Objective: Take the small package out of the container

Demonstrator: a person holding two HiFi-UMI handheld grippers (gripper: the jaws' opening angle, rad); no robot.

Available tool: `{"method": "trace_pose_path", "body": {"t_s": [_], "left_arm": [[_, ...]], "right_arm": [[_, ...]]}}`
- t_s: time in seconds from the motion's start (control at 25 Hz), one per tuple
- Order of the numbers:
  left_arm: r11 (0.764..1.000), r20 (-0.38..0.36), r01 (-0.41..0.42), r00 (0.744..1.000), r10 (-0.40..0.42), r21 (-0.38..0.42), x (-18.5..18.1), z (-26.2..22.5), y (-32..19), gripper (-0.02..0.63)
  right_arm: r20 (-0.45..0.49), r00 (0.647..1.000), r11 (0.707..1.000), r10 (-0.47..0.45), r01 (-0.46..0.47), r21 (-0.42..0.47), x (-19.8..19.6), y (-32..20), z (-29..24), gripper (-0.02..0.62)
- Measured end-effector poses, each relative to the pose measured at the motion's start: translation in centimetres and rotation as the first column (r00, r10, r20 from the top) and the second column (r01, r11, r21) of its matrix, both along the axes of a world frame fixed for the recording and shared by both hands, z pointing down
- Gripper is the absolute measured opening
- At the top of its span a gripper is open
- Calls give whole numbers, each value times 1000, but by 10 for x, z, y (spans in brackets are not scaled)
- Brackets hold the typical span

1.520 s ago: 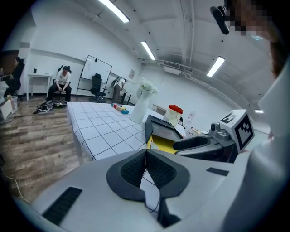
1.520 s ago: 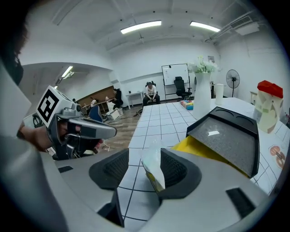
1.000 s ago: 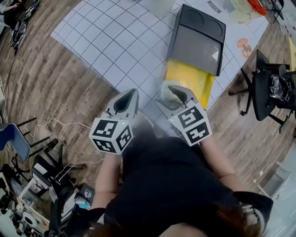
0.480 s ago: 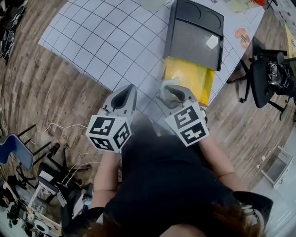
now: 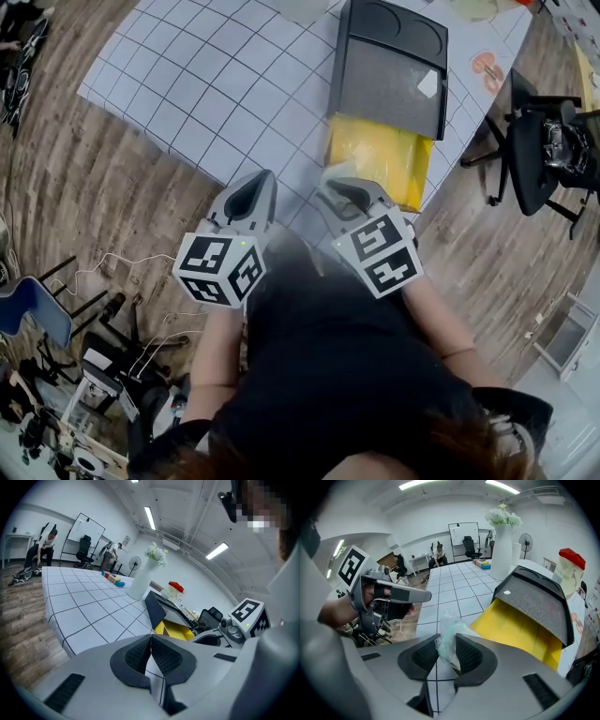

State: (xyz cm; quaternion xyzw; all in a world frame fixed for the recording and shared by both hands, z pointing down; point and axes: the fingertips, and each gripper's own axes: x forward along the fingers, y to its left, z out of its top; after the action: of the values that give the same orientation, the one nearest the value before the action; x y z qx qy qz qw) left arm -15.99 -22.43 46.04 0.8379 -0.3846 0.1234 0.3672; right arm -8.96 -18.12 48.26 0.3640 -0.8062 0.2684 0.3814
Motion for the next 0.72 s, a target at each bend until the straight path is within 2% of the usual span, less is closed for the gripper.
{"method": "trace_pose_path", "body": {"t_s": [0.4,0.72], "left_arm": [[999,16,-8,1000,7,39,17,-17,13,26],[995,26,-7,1000,4,99,32,-40,21,26]], "right_arm": [[62,998,998,17,-21,66,9,2,-21,54],[118,992,989,54,-69,130,30,3,-44,35]]}}
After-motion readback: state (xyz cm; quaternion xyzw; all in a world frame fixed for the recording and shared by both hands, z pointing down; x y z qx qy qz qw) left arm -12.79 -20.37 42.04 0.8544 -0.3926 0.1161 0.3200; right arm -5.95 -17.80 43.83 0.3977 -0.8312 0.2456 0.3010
